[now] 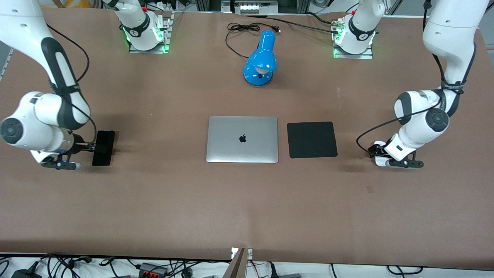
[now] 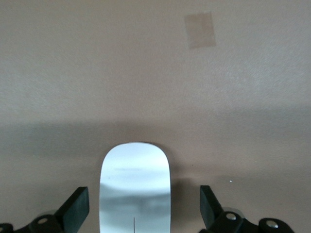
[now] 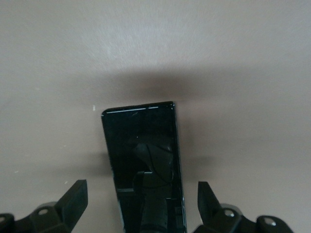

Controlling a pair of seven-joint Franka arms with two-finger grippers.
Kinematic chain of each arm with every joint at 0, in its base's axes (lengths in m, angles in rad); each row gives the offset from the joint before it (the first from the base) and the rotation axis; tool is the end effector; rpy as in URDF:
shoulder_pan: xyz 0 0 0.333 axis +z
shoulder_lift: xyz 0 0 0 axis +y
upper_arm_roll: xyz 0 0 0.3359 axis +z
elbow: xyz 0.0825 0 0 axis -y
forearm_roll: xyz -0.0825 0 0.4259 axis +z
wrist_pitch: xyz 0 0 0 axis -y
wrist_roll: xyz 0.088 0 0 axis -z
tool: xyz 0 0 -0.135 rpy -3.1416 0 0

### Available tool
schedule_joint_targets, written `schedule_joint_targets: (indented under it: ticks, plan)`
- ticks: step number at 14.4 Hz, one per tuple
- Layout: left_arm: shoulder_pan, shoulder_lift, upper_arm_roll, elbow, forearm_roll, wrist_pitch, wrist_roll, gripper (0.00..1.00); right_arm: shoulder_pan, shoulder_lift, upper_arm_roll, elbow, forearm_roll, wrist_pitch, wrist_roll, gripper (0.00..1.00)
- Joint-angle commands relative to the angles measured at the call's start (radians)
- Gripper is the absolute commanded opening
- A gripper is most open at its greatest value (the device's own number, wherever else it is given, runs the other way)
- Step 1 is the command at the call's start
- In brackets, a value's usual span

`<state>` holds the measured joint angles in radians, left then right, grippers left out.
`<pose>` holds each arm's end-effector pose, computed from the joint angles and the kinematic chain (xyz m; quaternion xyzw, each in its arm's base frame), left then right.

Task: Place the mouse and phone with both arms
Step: 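Lower the right gripper onto the phone while the left gripper reaches the mouse, then close the right gripper on the phone while the left gripper grasps the mouse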

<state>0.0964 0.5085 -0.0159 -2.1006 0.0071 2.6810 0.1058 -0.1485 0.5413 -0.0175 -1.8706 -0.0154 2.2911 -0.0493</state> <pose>0.6184 0.0495 0.1329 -0.9992 0.0146 -0.0360 0.0012 0.6511 -0.1096 0.1714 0.9968 -0.0518 -0.0611 0.0035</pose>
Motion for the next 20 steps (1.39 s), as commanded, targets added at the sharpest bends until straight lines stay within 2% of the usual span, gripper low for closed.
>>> schedule_joint_targets:
  ticks: [1, 2, 3, 4, 5, 7, 10, 12, 13, 15, 18, 20]
  plan:
    - [0.008, -0.004, -0.001, -0.013, 0.017, 0.022, 0.017, 1.00, -0.013, 0.005, 0.010, -0.025, -0.005, 0.028, 0.002, 1.00]
    - [0.008, -0.002, -0.001, -0.021, 0.017, 0.022, 0.017, 0.99, -0.022, 0.015, 0.010, -0.027, -0.006, 0.033, 0.002, 1.00]
    - [0.008, 0.001, -0.001, -0.024, 0.017, 0.022, 0.015, 0.93, -0.028, 0.025, 0.010, -0.030, -0.006, 0.033, 0.002, 1.00]
    - [0.008, 0.002, -0.001, -0.022, 0.017, 0.022, 0.015, 0.83, -0.029, 0.032, 0.010, -0.033, -0.006, 0.031, 0.000, 1.00]
    - [0.009, 0.002, -0.001, -0.022, 0.017, 0.020, 0.014, 0.67, -0.029, 0.034, 0.010, -0.036, -0.006, 0.028, -0.004, 1.00]
    - [0.014, -0.004, -0.001, -0.019, 0.017, 0.011, 0.009, 0.45, -0.029, 0.042, 0.010, -0.038, -0.006, 0.030, 0.000, 1.00]
    - [0.009, -0.050, -0.006, -0.004, 0.017, -0.027, 0.008, 0.41, -0.028, 0.055, 0.010, -0.035, -0.006, 0.039, 0.000, 1.00]
    - [0.002, -0.087, -0.013, 0.094, 0.017, -0.227, 0.003, 0.41, -0.029, 0.063, 0.010, -0.035, -0.006, 0.068, 0.000, 1.00]
    - [0.000, -0.090, -0.016, 0.176, 0.017, -0.362, 0.002, 0.41, -0.026, 0.066, 0.011, -0.035, -0.005, 0.068, 0.002, 1.00]
    - [0.000, -0.088, -0.038, 0.301, 0.017, -0.551, -0.012, 0.41, -0.028, 0.065, 0.011, -0.030, -0.005, 0.064, 0.003, 1.00]
    - [0.000, -0.100, -0.120, 0.399, 0.017, -0.760, -0.128, 0.41, -0.028, 0.065, 0.011, -0.030, 0.002, 0.060, 0.005, 1.00]
    - [0.000, -0.102, -0.206, 0.383, 0.017, -0.783, -0.252, 0.41, -0.026, 0.063, 0.011, -0.030, 0.002, 0.060, 0.011, 1.00]
